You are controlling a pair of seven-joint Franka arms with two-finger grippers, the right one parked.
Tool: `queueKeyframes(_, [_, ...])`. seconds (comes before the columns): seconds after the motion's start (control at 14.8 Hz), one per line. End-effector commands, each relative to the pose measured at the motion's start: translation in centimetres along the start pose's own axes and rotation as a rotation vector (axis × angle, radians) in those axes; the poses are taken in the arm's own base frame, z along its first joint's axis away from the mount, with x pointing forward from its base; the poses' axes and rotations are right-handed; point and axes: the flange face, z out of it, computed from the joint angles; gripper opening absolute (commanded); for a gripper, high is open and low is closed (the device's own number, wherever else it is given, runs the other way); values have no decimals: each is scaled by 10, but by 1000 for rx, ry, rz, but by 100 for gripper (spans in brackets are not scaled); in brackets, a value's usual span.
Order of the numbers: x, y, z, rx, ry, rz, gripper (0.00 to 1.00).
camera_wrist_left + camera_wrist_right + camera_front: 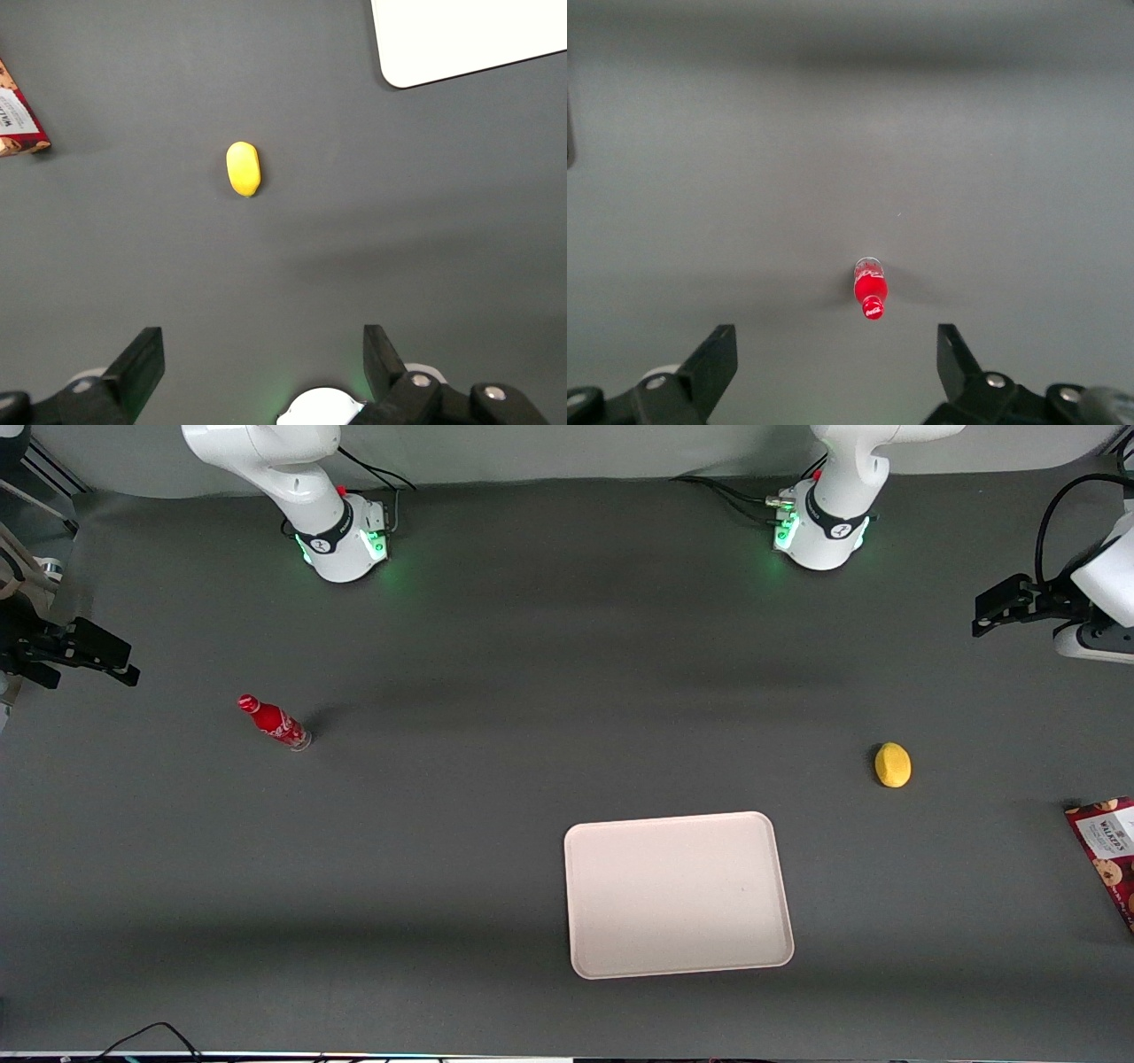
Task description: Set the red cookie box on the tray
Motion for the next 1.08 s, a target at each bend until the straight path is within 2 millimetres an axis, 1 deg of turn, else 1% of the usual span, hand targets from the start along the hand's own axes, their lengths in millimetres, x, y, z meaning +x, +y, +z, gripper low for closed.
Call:
queueKeyframes(0.0, [-9,0,-5,16,-6,6,100])
queueKeyframes(0.13, [-10,-2,-10,15,-5,2,100])
queueKeyframes(0.2, [-12,-6,-13,11,-9,-7,100])
queueKeyframes(0.27, [-14,-17,-13,4,-17,-33,100])
queueKeyframes(0.34, [-14,-32,-14,-3,-17,-59,100])
queueKeyframes(0.47, [5,-76,-21,-4,-5,-130,100])
queueKeyframes(0.61, [40,-120,-24,25,12,-151,100])
queueKeyframes(0.67, [64,-134,-16,41,8,-136,100])
queueKeyframes(0.74, [82,-154,-7,65,12,-157,100])
queueKeyframes(0.81, [98,-172,10,84,1,-175,100])
queueKeyframes(0.88, [114,-191,31,110,-1,-195,100])
queueKeyframes(0.94, [131,-207,50,150,31,-186,100])
queueKeyframes(1.01, [148,-221,75,184,58,-162,100])
